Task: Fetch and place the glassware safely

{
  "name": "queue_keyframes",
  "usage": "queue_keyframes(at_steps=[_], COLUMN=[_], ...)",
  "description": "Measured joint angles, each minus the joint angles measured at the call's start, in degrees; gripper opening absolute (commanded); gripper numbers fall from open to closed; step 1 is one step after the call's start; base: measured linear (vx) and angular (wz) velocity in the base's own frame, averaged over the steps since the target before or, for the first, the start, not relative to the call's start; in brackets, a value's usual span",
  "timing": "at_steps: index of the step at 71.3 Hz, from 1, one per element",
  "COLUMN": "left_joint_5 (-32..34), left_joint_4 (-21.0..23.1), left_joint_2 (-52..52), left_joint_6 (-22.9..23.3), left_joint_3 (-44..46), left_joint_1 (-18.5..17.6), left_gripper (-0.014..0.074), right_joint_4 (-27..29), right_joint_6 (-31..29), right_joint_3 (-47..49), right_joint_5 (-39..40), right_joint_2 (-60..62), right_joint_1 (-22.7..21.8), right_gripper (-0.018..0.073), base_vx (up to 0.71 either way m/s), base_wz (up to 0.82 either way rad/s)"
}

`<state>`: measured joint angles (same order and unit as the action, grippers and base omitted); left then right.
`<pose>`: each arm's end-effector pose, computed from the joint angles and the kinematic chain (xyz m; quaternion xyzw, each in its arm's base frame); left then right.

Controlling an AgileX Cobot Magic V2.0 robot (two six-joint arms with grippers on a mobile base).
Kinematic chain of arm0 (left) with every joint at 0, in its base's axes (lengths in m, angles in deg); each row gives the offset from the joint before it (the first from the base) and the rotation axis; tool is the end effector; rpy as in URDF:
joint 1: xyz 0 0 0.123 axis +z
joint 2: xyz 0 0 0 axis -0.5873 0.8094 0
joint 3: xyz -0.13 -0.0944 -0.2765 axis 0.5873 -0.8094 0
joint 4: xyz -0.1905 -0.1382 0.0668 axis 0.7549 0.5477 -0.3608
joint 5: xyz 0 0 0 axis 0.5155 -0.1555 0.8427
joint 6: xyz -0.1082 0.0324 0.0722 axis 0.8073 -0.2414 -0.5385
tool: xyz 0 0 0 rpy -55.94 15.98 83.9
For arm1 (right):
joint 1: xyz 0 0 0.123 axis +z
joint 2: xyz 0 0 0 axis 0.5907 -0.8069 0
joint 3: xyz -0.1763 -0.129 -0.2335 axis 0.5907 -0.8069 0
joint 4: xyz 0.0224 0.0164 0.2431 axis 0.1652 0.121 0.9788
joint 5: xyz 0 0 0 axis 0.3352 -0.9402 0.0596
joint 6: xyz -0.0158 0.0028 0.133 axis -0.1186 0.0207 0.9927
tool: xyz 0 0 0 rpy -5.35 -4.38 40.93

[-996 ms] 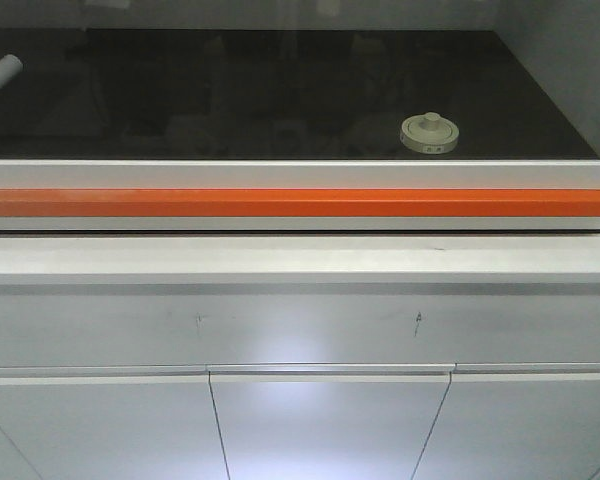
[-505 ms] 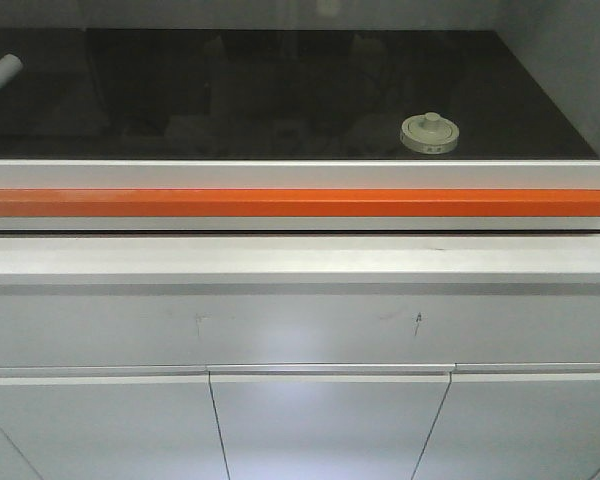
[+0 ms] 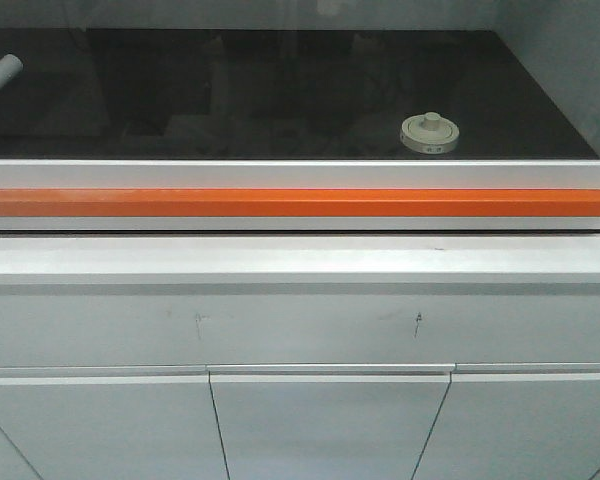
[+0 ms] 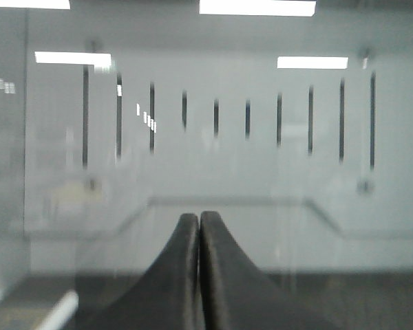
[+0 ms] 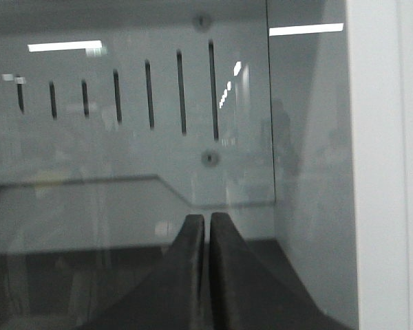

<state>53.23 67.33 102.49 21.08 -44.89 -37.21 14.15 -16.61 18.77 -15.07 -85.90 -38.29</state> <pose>0.1273 -0.0022 0.4491 -0.0194 0.5954 -0.0398 0.8022 0.1166 -0.0039 0.4239 0.0189 0.6201 -0.0031 0.7843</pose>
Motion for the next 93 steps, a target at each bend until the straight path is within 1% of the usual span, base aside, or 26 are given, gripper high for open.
queue_keyframes(at_steps=[14, 27, 32, 41, 46, 58, 72, 78, 86, 93], left_joint_5=[-4.67, -8.95, -9.3, -9.3, -9.3, -9.34, -9.34, -9.34, -9.34, -9.34], left_joint_4=[0.0, 0.0, 0.0, 0.0, 0.0, 0.0, 0.0, 0.0, 0.0, 0.0], left_joint_2=[7.06, 9.89, 9.94, 9.94, 9.94, 9.94, 9.94, 9.94, 9.94, 9.94], left_joint_6=[0.0, 0.16, 0.11, -0.59, -1.48, -3.39, -3.86, -3.86, -3.86, -3.86], left_joint_3=[0.0, -0.07, -0.07, -0.07, -0.07, -0.07, -0.07, -0.07, -0.07, -0.07], left_joint_1=[0.0, 0.0, 0.0, 0.0, 0.0, 0.0, 0.0, 0.0, 0.0, 0.0], left_gripper=[-0.0007, -0.0007, -0.0007, -0.0007, -0.0007, -0.0007, -0.0007, -0.0007, -0.0007, -0.0007], right_joint_4=[0.0, -0.02, -0.02, -0.02, -0.07, -0.37, -1.15, -2.33, -3.13, -3.47], right_joint_6=[0.0, 0.0, 0.0, 0.0, -0.06, -0.17, -0.19, -0.19, -0.19, -0.24], right_joint_3=[0.07, 0.07, 0.07, 0.07, -0.82, -9.37, -19.57, -21.74, -22.35, -22.35], right_joint_5=[-0.57, -0.57, -0.76, -3.35, -2.74, 5.63, 16.18, 19.8, 24.02, 30.29], right_joint_2=[-8.87, -12.32, -12.75, -12.75, -12.75, -12.75, -14.59, -17.1, -22.52, -28.48], right_joint_1=[0.0, 0.0, 0.0, 0.0, 0.0, 0.0, 0.0, 0.0, 0.0, 0.0], right_gripper=[-0.0001, -0.0001, -0.0001, -0.0001, -0.0001, -0.0001, -0.0001, -0.0001, -0.0001, -0.0001], base_vx=[0.0, 0.0, 0.0, 0.0, 0.0, 0.0, 0.0, 0.0, 0.0, 0.0], base_wz=[0.0, 0.0, 0.0, 0.0, 0.0, 0.0, 0.0, 0.0, 0.0, 0.0])
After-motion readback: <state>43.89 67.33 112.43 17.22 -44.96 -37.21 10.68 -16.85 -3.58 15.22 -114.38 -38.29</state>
